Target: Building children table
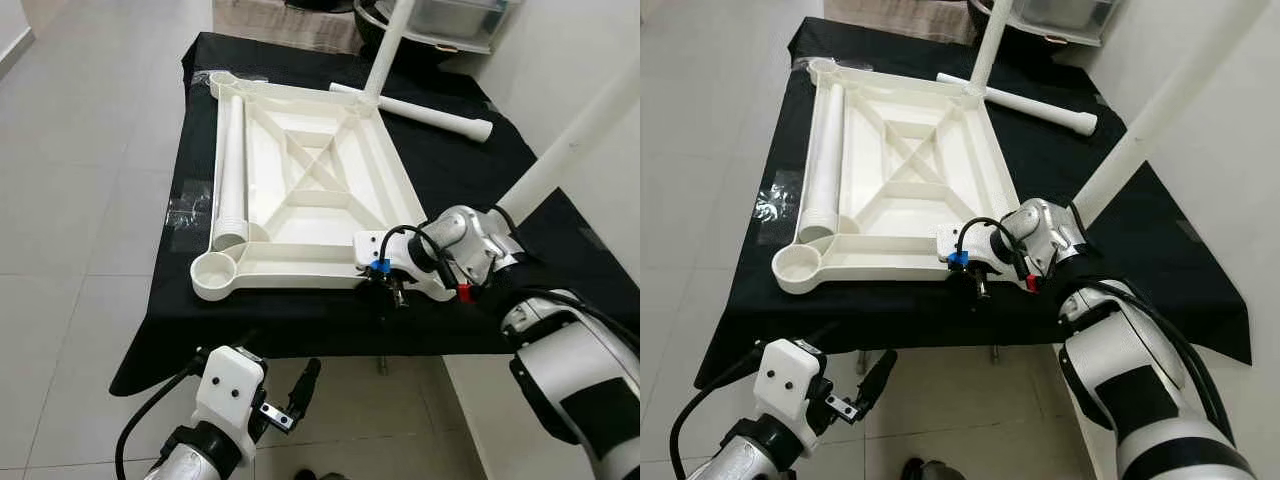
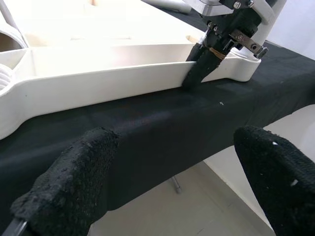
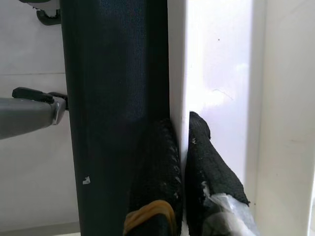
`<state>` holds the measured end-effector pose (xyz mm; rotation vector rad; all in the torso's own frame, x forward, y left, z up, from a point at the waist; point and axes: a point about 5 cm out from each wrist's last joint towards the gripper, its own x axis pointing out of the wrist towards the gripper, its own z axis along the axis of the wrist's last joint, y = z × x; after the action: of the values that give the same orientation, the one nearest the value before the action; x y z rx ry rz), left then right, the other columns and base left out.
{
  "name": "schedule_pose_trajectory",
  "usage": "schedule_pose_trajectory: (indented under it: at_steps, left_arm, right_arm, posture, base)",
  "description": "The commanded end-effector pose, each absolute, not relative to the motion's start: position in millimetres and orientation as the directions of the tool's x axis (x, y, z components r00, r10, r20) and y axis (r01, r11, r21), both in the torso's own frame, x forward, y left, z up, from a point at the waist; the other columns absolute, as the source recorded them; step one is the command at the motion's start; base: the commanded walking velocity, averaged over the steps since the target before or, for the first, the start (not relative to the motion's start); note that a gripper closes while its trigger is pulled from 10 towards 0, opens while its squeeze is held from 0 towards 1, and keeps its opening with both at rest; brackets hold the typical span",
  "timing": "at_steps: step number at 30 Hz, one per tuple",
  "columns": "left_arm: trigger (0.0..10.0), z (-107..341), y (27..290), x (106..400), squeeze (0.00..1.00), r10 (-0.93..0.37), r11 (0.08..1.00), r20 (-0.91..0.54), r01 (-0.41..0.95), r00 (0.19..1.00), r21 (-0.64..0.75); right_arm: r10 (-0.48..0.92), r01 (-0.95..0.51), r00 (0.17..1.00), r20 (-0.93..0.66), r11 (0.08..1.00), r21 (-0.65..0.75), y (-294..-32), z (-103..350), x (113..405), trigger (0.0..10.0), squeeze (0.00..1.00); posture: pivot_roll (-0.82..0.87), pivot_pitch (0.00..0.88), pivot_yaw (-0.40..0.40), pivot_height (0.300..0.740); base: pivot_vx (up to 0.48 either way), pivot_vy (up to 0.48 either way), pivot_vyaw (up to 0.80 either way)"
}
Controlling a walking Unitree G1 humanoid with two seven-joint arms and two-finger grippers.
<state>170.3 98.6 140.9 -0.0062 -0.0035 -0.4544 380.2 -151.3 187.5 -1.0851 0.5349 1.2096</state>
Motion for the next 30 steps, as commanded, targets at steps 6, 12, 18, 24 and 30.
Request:
schedule_pose_trajectory:
  at_steps: [6,12,18,24,30]
  left_arm:
    - [10.0,136,98,169,0.00,-0.444,0.896,-0.017,0.444,0.896,-0.007]
    - [10.0,136,98,170,0.00,-0.446,0.895,-0.017,0.446,0.895,-0.006]
    - [10.0,136,99,171,0.00,-0.447,0.894,-0.018,0.447,0.894,-0.003]
    - [10.0,136,99,172,0.00,-0.447,0.895,-0.020,0.447,0.894,0.003]
    - [10.0,136,99,172,0.00,-0.448,0.894,-0.019,0.448,0.894,0.010]
  right_arm:
    - [0.376,-0.948,0.299,-0.877,0.012,-0.318,-184,177,374,0.0,0.00]
    - [0.337,-0.955,0.293,-0.895,0.064,-0.289,-197,176,373,0.0,0.00]
    - [0.366,-0.962,0.271,-0.890,0.087,-0.258,-198,170,370,0.0,0.00]
    - [0.422,-0.965,0.264,-0.868,0.117,-0.236,-184,167,370,0.0,0.00]
    - [0.474,-0.967,0.254,-0.843,0.103,-0.233,-173,167,369,8.2,0.00]
  posture:
    - [0.05,0.142,-0.194,0.740]
    - [0.05,0.138,-0.191,0.740]
    - [0.05,0.142,-0.187,0.740]
    - [0.06,0.142,-0.185,0.740]
    - [0.06,0.132,-0.201,0.740]
  base:
    - [0.000,0.000,0.00]
    - [0.000,0.000,0.00]
    - [0.000,0.000,0.00]
    - [0.000,0.000,0.00]
    - [0.000,0.000,0.00]
